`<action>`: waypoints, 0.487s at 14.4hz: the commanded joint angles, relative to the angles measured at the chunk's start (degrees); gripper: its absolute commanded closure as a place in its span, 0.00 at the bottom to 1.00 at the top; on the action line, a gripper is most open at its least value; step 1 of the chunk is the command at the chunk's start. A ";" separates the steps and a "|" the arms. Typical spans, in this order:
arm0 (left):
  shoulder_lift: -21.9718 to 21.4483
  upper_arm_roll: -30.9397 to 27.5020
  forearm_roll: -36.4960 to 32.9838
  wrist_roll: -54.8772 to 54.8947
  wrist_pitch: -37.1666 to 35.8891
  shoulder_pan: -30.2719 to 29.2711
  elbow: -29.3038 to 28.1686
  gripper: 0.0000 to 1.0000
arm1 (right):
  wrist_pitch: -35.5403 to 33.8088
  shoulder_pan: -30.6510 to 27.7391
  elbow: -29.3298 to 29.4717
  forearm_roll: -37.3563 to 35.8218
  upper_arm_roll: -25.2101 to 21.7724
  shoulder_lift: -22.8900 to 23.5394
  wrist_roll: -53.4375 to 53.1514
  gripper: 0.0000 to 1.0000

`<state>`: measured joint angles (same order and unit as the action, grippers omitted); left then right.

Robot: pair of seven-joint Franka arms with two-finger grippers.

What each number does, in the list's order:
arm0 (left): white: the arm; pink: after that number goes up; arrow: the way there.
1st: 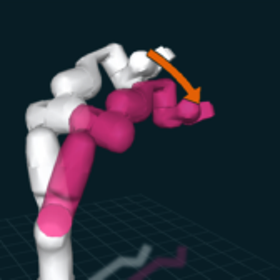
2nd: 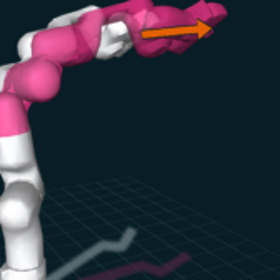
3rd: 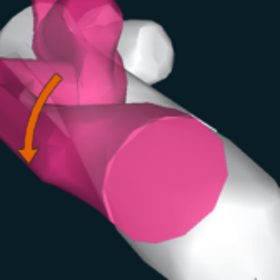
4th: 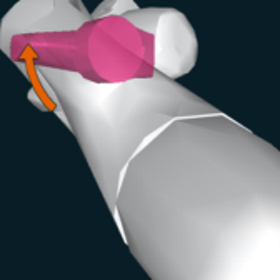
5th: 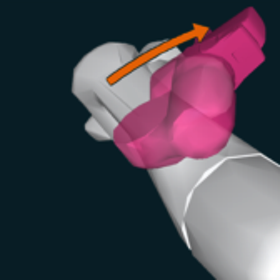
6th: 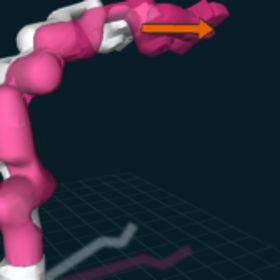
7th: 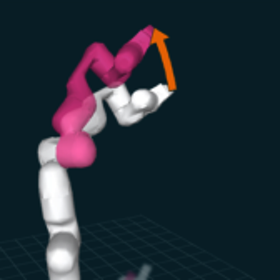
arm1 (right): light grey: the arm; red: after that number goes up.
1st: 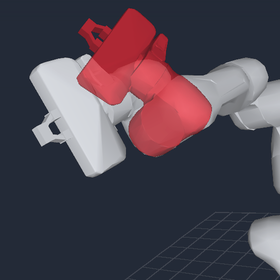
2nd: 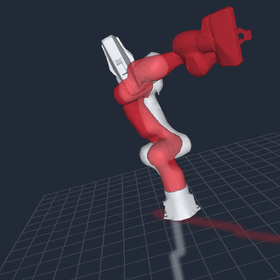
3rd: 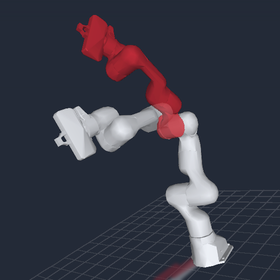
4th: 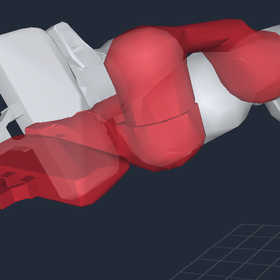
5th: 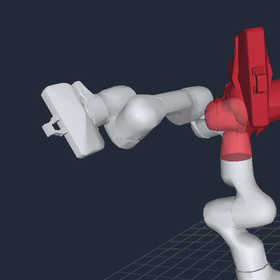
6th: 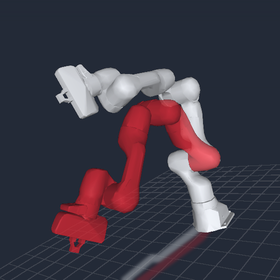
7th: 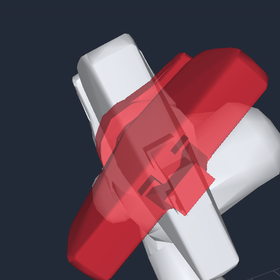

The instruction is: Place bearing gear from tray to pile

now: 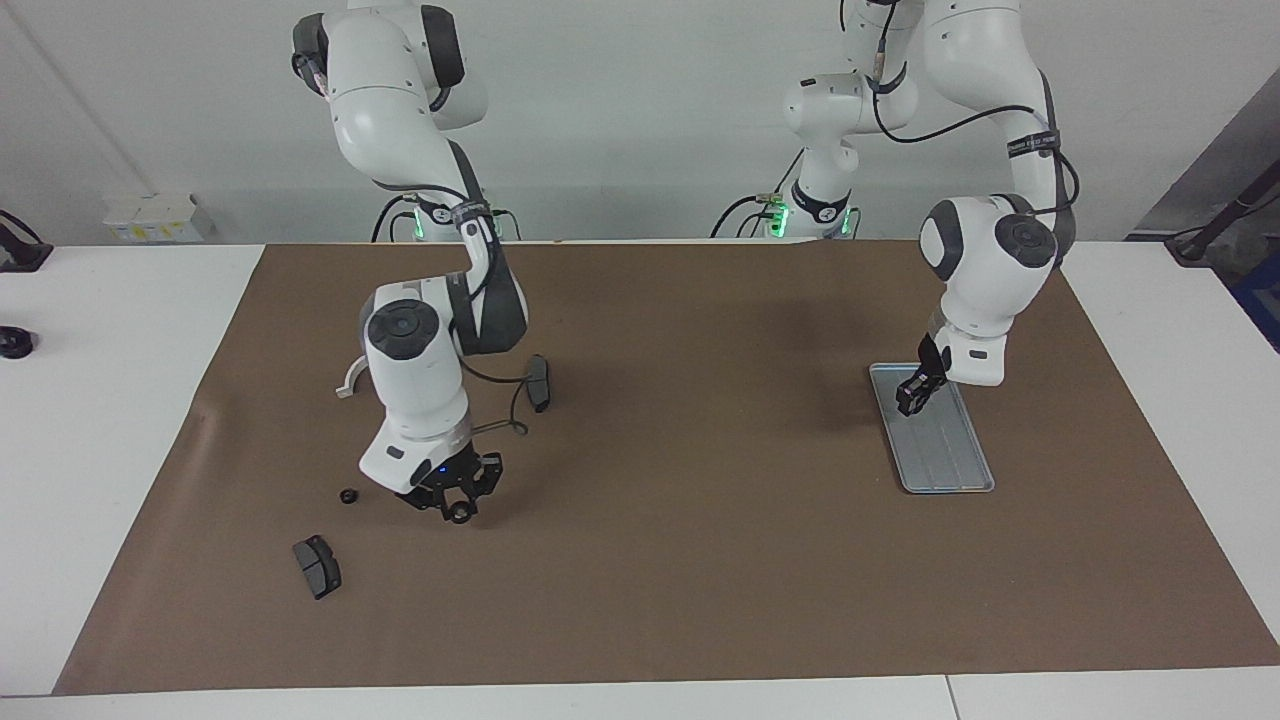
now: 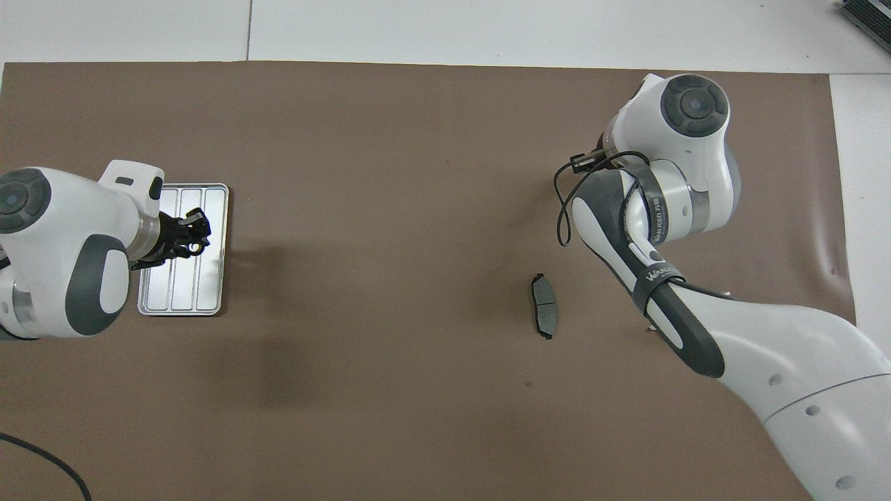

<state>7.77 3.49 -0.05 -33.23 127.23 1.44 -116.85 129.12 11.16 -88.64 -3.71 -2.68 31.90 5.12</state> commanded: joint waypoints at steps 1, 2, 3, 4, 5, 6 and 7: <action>2.43 -0.59 0.40 -0.86 -4.81 6.36 8.20 1.00 | 0.34 -4.11 -0.74 0.28 1.27 -0.52 6.20 1.00; 3.38 -0.59 0.40 -3.74 -2.98 9.17 9.26 1.00 | 0.61 -4.82 -0.74 0.28 1.27 -0.43 6.82 1.00; 4.18 -0.59 0.48 -7.34 0.78 11.29 9.36 1.00 | 2.09 -5.61 -0.83 0.28 1.27 -0.26 7.61 1.00; 4.36 -0.59 0.49 -10.07 4.39 14.27 9.18 1.00 | 4.19 -6.75 -1.18 0.37 1.27 0.01 9.36 1.00; 4.54 -0.50 0.57 -12.36 6.51 16.21 9.10 1.00 | 5.08 -7.55 -1.36 0.37 1.27 0.18 10.51 1.00; 5.49 -0.59 0.92 -14.04 7.84 18.23 9.36 1.00 | 5.53 -7.90 -1.36 0.37 1.36 0.36 10.61 1.00; 6.29 -0.59 1.97 -15.10 9.59 20.78 9.62 1.00 | 6.05 -7.90 -1.36 0.46 1.36 0.45 10.52 1.00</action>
<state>11.86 3.95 0.29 -46.32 134.20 18.59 -108.90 133.24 4.40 -89.21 -3.70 -2.53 32.34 14.18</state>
